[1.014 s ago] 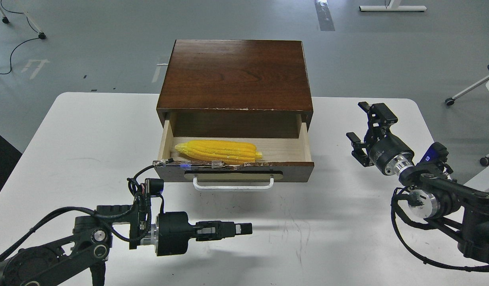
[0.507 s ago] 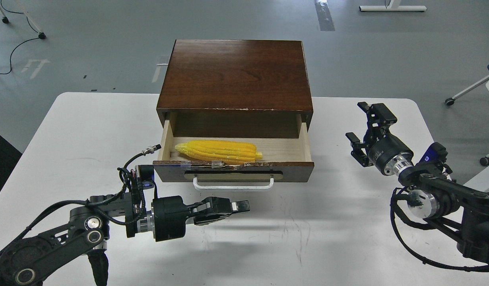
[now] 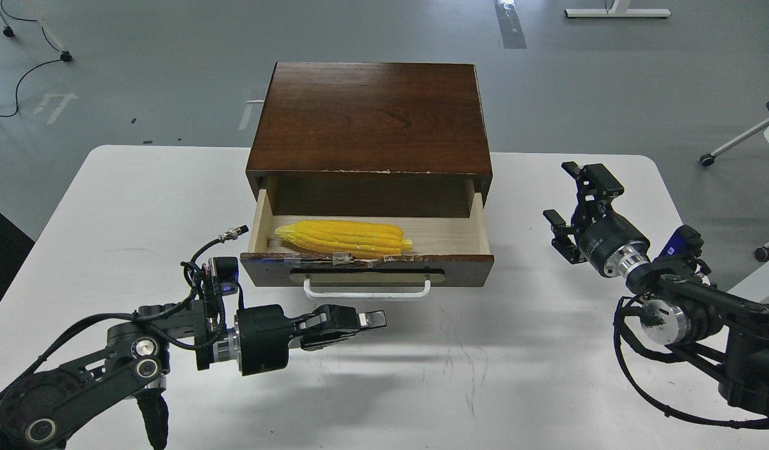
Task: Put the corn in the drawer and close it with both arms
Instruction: 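Bring the left gripper up against the drawer front below the handle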
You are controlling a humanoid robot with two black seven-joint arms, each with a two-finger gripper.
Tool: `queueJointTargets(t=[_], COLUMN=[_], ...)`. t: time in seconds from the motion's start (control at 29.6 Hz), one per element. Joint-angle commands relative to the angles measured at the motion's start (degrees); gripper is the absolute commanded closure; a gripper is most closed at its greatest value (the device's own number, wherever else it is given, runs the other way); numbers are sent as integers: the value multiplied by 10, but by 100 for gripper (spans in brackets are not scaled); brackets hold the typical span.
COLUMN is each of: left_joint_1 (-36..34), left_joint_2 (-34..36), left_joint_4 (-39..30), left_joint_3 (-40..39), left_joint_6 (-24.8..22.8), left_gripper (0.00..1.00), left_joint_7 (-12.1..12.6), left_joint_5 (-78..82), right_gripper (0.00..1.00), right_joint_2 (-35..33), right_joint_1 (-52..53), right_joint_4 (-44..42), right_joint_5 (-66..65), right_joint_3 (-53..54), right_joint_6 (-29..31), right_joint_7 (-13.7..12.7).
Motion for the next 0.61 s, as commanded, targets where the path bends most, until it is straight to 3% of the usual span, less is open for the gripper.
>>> queueJointTargets(t=[0.0, 0.57], left_joint_1=[0, -1], left_joint_2=[-1, -1], left_joint_4=[5, 12], left_joint_3=[-3, -9], left_joint_6=[0, 1], left_gripper=[100, 100], left_joint_7=[0, 0], left_joint_5=[0, -9], right_gripper=[0, 0], right_joint_2=[0, 0], right_joint_1=[-2, -6], right_joint_4=[0, 1], right_joint_5=[0, 0], right_joint_3=[-1, 0], right_joint_6=[1, 1], right_joint_7=[0, 0])
